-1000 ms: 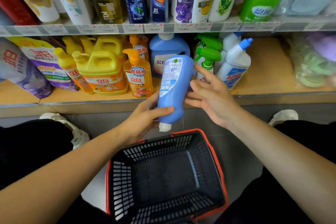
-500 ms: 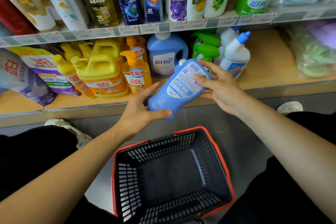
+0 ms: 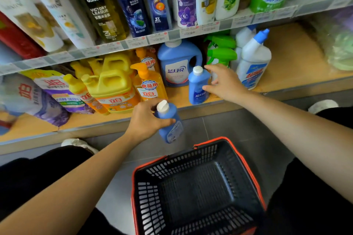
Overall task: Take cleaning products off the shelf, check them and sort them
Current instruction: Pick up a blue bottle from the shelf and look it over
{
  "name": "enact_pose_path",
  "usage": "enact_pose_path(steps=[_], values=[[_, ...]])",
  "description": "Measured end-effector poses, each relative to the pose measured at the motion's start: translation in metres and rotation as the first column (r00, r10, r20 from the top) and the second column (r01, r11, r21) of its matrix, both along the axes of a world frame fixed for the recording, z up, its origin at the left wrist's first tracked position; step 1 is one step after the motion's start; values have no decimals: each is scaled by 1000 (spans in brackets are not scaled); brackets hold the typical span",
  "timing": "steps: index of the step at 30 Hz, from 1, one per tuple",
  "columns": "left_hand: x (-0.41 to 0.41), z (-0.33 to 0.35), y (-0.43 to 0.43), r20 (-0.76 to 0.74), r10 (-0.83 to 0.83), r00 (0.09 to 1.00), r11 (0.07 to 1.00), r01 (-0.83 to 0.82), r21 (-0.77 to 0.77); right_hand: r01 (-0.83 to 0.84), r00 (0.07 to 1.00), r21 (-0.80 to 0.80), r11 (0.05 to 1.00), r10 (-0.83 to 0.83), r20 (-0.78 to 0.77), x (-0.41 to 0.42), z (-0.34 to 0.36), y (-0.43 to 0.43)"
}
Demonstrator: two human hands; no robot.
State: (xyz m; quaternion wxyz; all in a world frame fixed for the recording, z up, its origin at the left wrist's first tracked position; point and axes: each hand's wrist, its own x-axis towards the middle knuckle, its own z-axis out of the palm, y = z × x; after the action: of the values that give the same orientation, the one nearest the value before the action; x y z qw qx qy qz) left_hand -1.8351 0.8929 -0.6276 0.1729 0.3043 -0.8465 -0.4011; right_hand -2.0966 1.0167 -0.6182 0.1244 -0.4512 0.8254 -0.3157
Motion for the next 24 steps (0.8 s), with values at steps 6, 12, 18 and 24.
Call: enact_pose_path(steps=[6, 12, 18, 24], values=[[-1, -52, -26, 234, -53, 971, 997, 64, -38, -144, 988, 106, 984, 149, -45, -6, -17, -31], [-7, -106, -35, 412, -67, 909, 997, 81, -16, -183, 957, 152, 971, 212, -200, -9, -8, -37], [1, -141, -29, 494, -91, 864, 996, 92, 22, -214, 944, 100, 972, 232, -236, -3, -3, -27], [2, -127, -29, 496, -162, 853, 984, 179, 15, -194, 972, -57, 979, 184, -150, 5, 16, -11]])
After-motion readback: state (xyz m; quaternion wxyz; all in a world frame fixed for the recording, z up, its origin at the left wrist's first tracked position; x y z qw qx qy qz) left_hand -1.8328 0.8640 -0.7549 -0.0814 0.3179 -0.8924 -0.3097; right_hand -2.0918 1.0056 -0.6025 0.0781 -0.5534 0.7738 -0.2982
